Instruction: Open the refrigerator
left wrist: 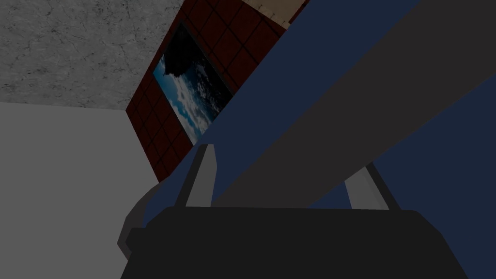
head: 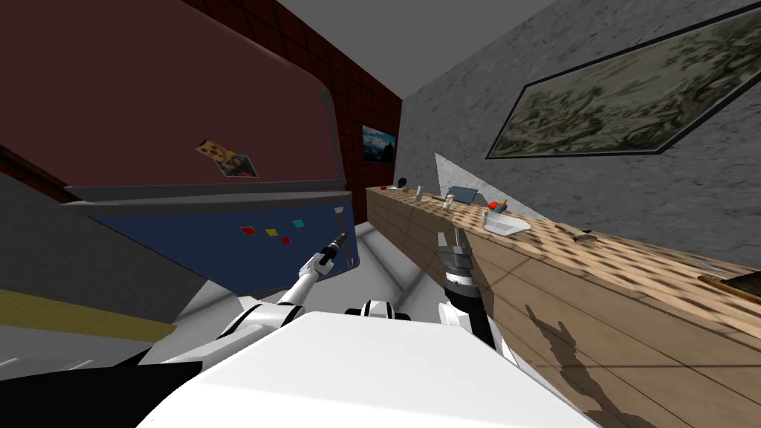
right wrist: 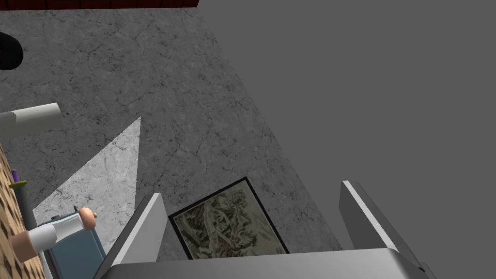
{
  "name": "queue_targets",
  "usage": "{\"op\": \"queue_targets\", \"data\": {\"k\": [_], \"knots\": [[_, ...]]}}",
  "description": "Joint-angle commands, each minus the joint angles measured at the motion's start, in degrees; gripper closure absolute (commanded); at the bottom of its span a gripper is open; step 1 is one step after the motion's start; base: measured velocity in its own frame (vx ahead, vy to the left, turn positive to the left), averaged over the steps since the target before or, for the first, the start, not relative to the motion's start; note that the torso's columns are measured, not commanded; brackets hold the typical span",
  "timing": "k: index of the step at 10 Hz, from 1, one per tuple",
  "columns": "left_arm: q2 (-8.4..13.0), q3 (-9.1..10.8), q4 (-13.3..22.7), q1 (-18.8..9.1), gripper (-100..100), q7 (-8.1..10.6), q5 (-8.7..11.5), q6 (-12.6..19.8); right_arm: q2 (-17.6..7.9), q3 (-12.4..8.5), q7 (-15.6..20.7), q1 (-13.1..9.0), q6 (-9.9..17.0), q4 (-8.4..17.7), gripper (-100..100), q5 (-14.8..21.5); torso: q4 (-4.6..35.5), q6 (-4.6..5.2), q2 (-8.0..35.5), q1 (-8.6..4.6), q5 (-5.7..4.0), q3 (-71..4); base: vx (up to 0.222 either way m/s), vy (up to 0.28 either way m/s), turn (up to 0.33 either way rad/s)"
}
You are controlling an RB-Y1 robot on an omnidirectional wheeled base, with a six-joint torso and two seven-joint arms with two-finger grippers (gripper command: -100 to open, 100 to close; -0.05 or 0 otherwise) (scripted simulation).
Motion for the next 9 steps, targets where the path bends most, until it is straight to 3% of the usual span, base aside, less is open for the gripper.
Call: {"op": "queue_targets", "data": {"k": [1,9], "knots": [[0.0,-1.44,-0.1,0.2,100,0.92,-0.6,-0.5,0.0,0.0,0.0,0.0,0.0,0.0,0,0.0,-0.1,-0.05,-0.4,-0.03,-0.06,-0.2,-0.149,0.066,-0.067],[0.5,-6.12,-1.4,-0.2,100,4.72,-2.2,-2.7,0.0,0.0,0.0,0.0,0.0,0.0,0,0.0,0.0,-0.30,0.0,0.39,0.06,0.0,-0.244,0.100,-0.064]]}}
